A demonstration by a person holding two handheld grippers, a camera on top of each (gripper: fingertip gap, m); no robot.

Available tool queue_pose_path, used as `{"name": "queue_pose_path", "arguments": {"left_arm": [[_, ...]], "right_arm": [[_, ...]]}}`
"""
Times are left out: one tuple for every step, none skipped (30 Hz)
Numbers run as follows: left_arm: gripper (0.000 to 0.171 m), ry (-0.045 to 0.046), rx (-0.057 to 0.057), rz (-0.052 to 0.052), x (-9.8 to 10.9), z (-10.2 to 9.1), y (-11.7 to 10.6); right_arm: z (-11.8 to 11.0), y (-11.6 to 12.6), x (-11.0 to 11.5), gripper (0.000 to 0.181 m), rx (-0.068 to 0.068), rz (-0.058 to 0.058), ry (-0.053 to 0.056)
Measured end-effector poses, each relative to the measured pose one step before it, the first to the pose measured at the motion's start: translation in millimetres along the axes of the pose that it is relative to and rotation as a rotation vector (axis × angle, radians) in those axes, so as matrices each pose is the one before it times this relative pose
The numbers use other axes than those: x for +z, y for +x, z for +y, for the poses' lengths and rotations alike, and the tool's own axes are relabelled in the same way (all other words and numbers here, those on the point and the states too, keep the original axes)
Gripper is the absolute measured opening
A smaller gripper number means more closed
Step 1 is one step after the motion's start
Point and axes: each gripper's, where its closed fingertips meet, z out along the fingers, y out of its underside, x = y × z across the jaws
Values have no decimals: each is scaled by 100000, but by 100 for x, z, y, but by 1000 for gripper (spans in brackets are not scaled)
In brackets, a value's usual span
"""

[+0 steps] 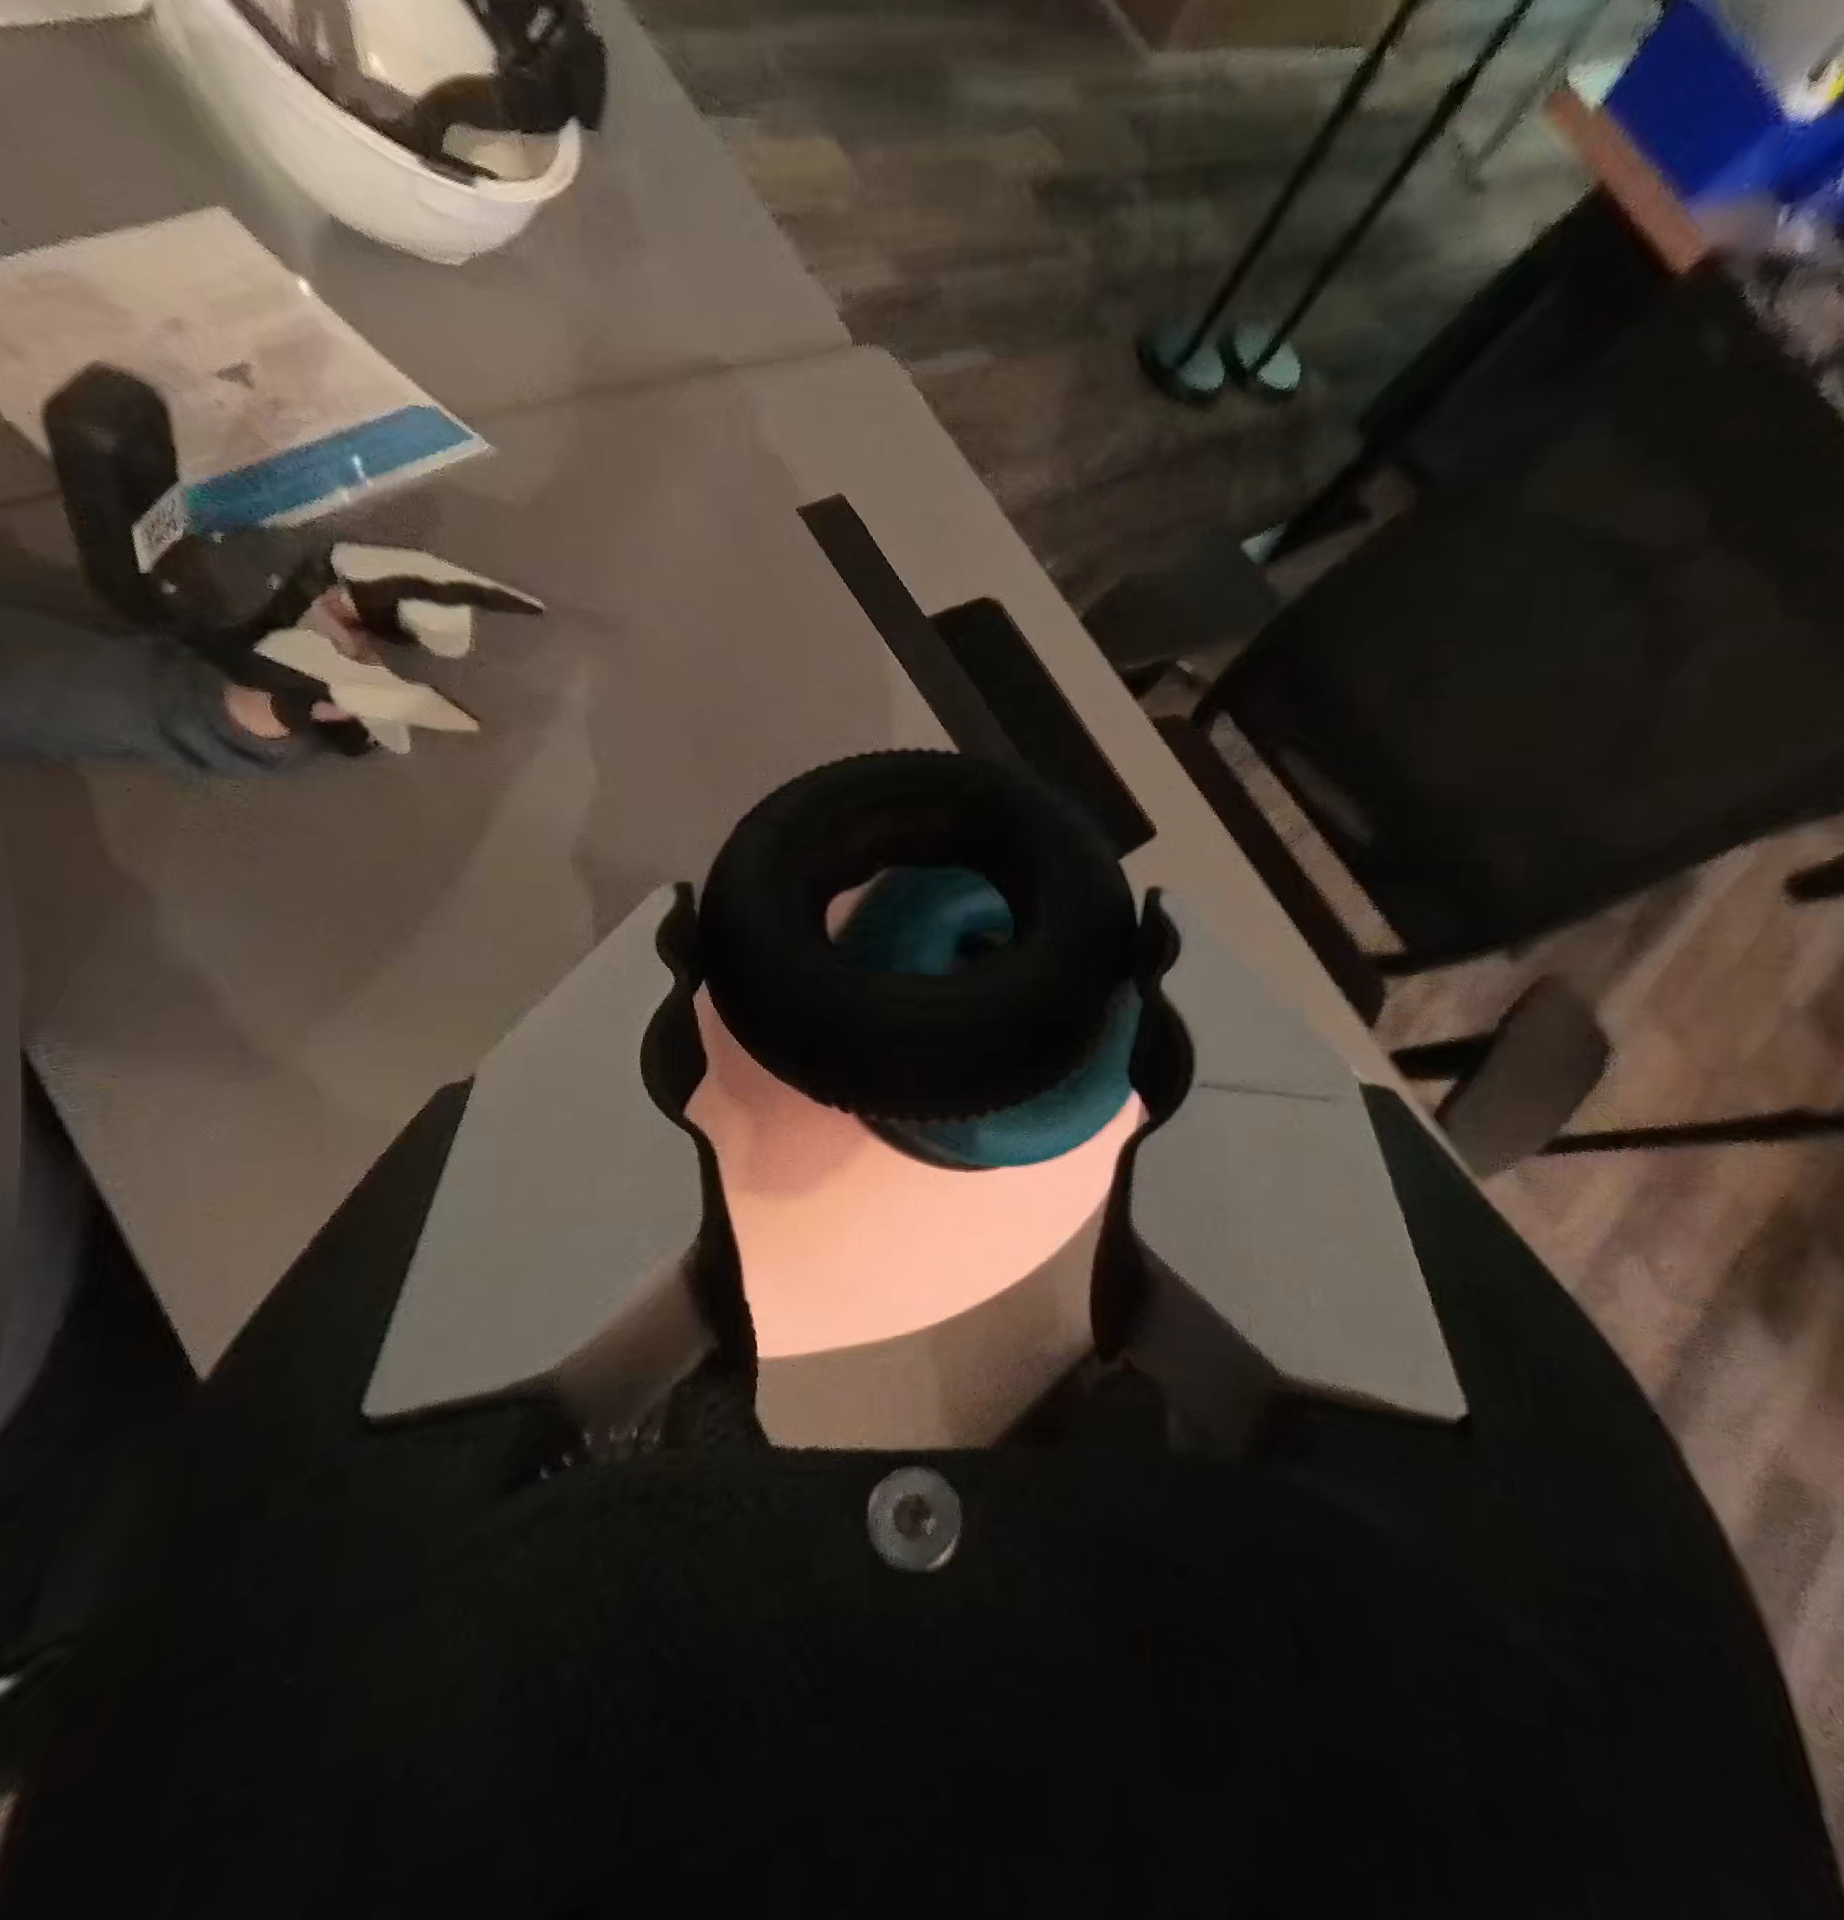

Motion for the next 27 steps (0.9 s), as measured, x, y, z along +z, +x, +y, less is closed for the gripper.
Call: {"name": "queue_pose_path", "arguments": {"left_arm": [[85,48,-39,14,-16,-12,-16],[85,28,-1,-35,-7,-7,-15],[85,-36,-62,49,0,-8,-7],[85,-56,-149,12,7,5,-17],[85,22,-125,51,1,4,-5],[85,8,-126,44,2,-6,-15],[85,-52,-145,63,-2,3,-11],[85,-22,-166,63,9,10,-10],[85,78,-193,-42,-3,-17,-22],[85,100,-203,182,-11,-23,0],[85,122,-259,383,-10,-26,32],[86,209,-321,422,-14,-40,42],[86,176,-284,276,-16,-34,29],[87,84,-104,53,-13,-18,-5],[87,23,-45,66,3,-13,14],[87,-115,17,5,12,19,0],[87,-199,105,-205,15,35,-16],[88,-190,103,-395,8,13,-39],[89,-312,50,-344,0,30,-28],[89,-525,-8,-109,6,51,1],[89,-535,29,132,5,54,42],[90,-402,202,-38,-7,36,25],[90,-102,403,20,-7,-4,48],[90,-46,393,226,-4,-2,76],[89,-195,344,265,16,22,86],[89,-207,375,325,14,35,100],[89,-179,360,287,17,21,97]], "right_arm": [[229,940,187,82,4467,-1218,-558],[137,505,168,82,3856,-2265,-140],[193,372,144,82,2084,-1402,-383],[262,391,120,83,894,-4,-637],[298,319,130,83,634,163,-633],[203,201,128,83,1013,-380,152],[48,91,114,83,1406,-822,1215],[-19,16,84,83,1261,-889,1526],[16,15,61,83,775,-436,1194],[55,72,30,83,397,275,836],[79,67,5,83,248,359,561],[79,26,-4,83,354,-31,534],[38,26,-3,83,563,-124,596],[59,94,-8,83,671,187,447],[100,110,22,83,618,249,166],[144,42,50,83,525,-165,-163],[170,-25,75,83,508,-442,-304],[38,-2,42,83,746,-402,372],[1,1,9,83,668,-362,462],[18,17,-16,83,456,-208,295],[11,31,-12,83,410,-66,333],[14,6,-20,83,497,-192,344],[-26,-10,-31,83,508,-223,575],[-149,0,-68,85,54,18,1312],[-373,-81,-146,95,-574,-141,2667],[-734,-182,-293,108,-1085,-352,4930],[-1112,-215,-521,118,-1594,-319,7909]]}}
